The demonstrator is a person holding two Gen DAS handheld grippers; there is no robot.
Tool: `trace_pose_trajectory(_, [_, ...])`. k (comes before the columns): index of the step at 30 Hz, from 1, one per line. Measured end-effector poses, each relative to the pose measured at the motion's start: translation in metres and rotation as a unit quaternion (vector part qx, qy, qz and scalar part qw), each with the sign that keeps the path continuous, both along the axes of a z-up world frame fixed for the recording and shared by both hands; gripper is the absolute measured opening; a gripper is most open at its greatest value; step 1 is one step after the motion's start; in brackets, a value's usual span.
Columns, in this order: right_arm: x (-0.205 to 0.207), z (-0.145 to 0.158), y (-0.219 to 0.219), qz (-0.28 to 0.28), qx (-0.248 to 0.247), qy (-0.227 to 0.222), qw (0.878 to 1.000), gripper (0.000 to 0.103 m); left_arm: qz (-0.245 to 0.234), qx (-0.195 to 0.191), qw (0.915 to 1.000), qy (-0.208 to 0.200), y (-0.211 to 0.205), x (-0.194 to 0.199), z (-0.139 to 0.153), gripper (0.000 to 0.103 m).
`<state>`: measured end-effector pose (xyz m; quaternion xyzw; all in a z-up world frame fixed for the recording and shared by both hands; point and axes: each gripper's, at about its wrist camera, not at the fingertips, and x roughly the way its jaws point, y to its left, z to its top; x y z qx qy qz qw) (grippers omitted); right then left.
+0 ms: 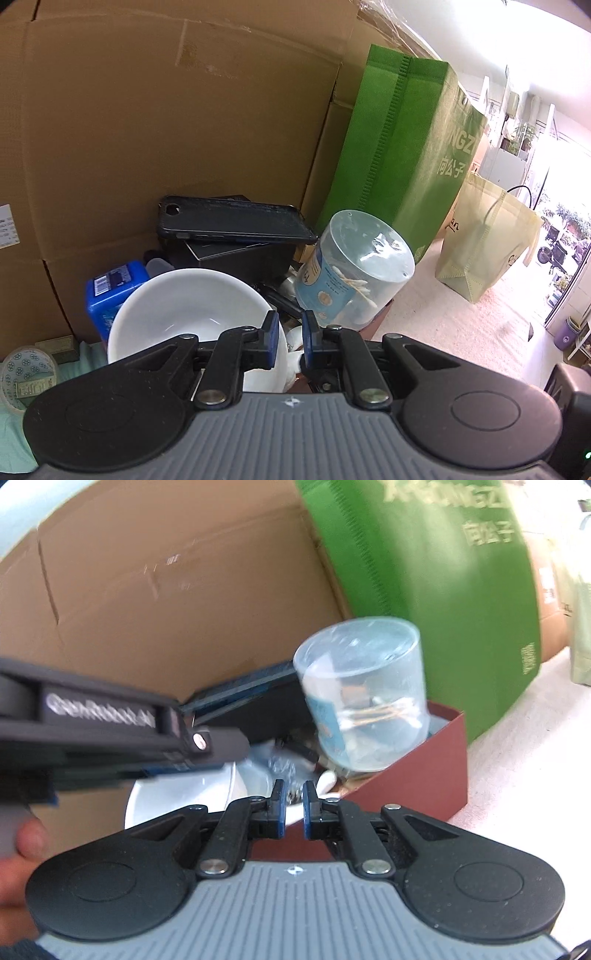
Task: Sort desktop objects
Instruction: 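Carry the black pen with the left gripper over the brown box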
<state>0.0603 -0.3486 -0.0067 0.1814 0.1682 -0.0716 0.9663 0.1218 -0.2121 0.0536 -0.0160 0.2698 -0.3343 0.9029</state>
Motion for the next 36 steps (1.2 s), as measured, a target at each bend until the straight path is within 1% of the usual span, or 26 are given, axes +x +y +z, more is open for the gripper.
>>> trace_pose_trajectory(1, [-0.006,0.001,0.001,-0.001,-0.01,-0.007,1.0,0.009,-0.002,-0.001,1.0,-0.003,0.004,-0.004,0.0,0.014])
trace_pose_trajectory(2, [-0.014,0.003,0.002,0.0,-0.024,-0.012,1.0,0.009,-0.006,0.0,0.9999,-0.008,0.008,-0.008,-0.001,0.017])
trace_pose_trajectory(3, [-0.021,0.003,0.001,0.001,-0.039,-0.011,0.999,0.01,-0.01,0.0,0.9999,-0.012,0.012,-0.014,-0.003,0.026])
trace_pose_trajectory(4, [-0.028,0.003,-0.001,-0.001,-0.055,-0.007,0.998,0.01,-0.009,-0.001,0.9998,-0.015,0.017,-0.02,-0.005,0.032])
trace_pose_trajectory(5, [-0.035,0.001,-0.004,-0.001,-0.075,0.001,0.997,0.01,-0.007,-0.004,0.9998,-0.017,0.022,-0.025,-0.008,0.046])
trace_pose_trajectory(6, [-0.038,-0.003,-0.007,-0.001,-0.091,0.013,0.996,0.011,-0.004,-0.007,0.9998,-0.018,0.027,-0.031,-0.012,0.054])
trace_pose_trajectory(7, [-0.043,-0.008,-0.009,0.003,-0.104,0.029,0.994,0.013,-0.004,-0.008,0.9998,-0.018,0.029,-0.037,-0.017,0.056])
trace_pose_trajectory(8, [-0.048,-0.014,-0.011,0.006,-0.11,0.044,0.993,0.017,-0.009,-0.007,0.9998,-0.016,0.031,-0.042,-0.023,0.056])
trace_pose_trajectory(9, [-0.057,-0.019,-0.009,0.012,-0.112,0.057,0.992,0.028,-0.014,-0.004,0.9998,-0.01,0.03,-0.047,-0.029,0.056])
trace_pose_trajectory(10, [-0.063,-0.026,-0.007,0.024,-0.118,0.07,0.99,0.037,-0.022,0.0,0.9998,-0.003,0.029,-0.053,-0.037,0.057])
trace_pose_trajectory(12, [-0.066,-0.041,-0.001,0.028,-0.128,0.093,0.987,0.037,-0.036,0.005,0.9993,0.011,0.025,-0.061,-0.051,0.059])
trace_pose_trajectory(15, [-0.061,-0.06,0.005,0.032,-0.146,0.12,0.982,0.036,-0.044,0.022,0.9983,0.033,0.019,-0.065,-0.067,0.059])
trace_pose_trajectory(17, [-0.055,-0.067,0.007,0.039,-0.155,0.129,0.979,0.035,-0.037,0.03,0.9982,0.036,0.018,-0.066,-0.07,0.059])
trace_pose_trajectory(20, [-0.051,-0.07,0.009,0.044,-0.157,0.132,0.978,0.023,-0.029,0.023,0.9989,0.03,0.023,-0.066,-0.065,0.059])
trace_pose_trajectory(21, [-0.05,-0.071,0.009,0.05,-0.153,0.135,0.978,0.012,-0.027,0.021,0.999,0.028,0.025,-0.066,-0.063,0.059])
trace_pose_trajectory(24, [-0.052,-0.072,0.008,0.05,-0.156,0.134,0.977,0.008,-0.017,0.019,0.9994,0.023,0.027,-0.067,-0.058,0.059])
trace_pose_trajectory(26, [-0.058,-0.067,0.009,0.047,-0.155,0.121,0.979,0.008,-0.011,0.014,0.9995,0.025,0.028,-0.067,-0.057,0.058])
trace_pose_trajectory(32, [-0.08,-0.03,0.02,0.05,-0.168,0.07,0.982,0.008,-0.001,-0.02,0.9993,0.03,0.036,-0.065,-0.044,0.057])
trace_pose_trajectory(34, [-0.086,-0.016,0.024,0.058,-0.177,0.047,0.981,0.008,-0.001,-0.031,0.9991,0.029,0.038,-0.065,-0.038,0.057])
trace_pose_trajectory(36, [-0.087,-0.004,0.029,0.066,-0.196,0.029,0.978,0.008,-0.001,-0.042,0.9988,0.025,0.038,-0.063,-0.03,0.057])
